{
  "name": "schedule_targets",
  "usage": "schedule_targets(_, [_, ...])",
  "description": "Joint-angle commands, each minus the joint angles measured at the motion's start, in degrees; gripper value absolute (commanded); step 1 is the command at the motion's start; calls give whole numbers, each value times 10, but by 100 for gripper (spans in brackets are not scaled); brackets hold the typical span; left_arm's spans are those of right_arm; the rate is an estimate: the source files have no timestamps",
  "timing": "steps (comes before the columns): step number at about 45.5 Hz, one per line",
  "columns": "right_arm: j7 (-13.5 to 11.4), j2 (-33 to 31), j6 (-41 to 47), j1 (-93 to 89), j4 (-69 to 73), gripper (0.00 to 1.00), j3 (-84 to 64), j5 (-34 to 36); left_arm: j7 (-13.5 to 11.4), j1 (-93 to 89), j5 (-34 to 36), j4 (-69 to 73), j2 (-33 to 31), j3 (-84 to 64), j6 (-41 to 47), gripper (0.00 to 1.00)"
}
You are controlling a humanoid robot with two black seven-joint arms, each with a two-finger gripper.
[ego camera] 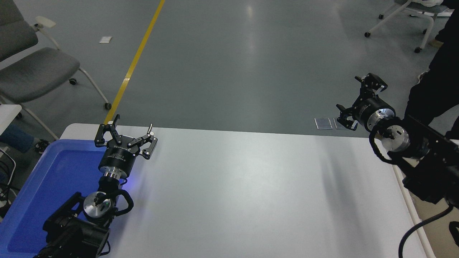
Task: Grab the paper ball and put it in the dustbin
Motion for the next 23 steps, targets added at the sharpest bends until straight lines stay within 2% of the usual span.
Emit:
schedule_targets(1, [0, 27, 89, -47, -5, 100, 43, 52, 0, 0, 0, 0, 0, 0, 0, 99])
schedule_targets(11, [11, 28, 135, -69, -31, 100, 81, 53, 0, 0, 0, 0, 0, 0, 0, 99])
schedule_targets(23, [13, 35, 139, -80, -32, 100, 84, 54, 0, 0, 0, 0, 0, 0, 0, 99])
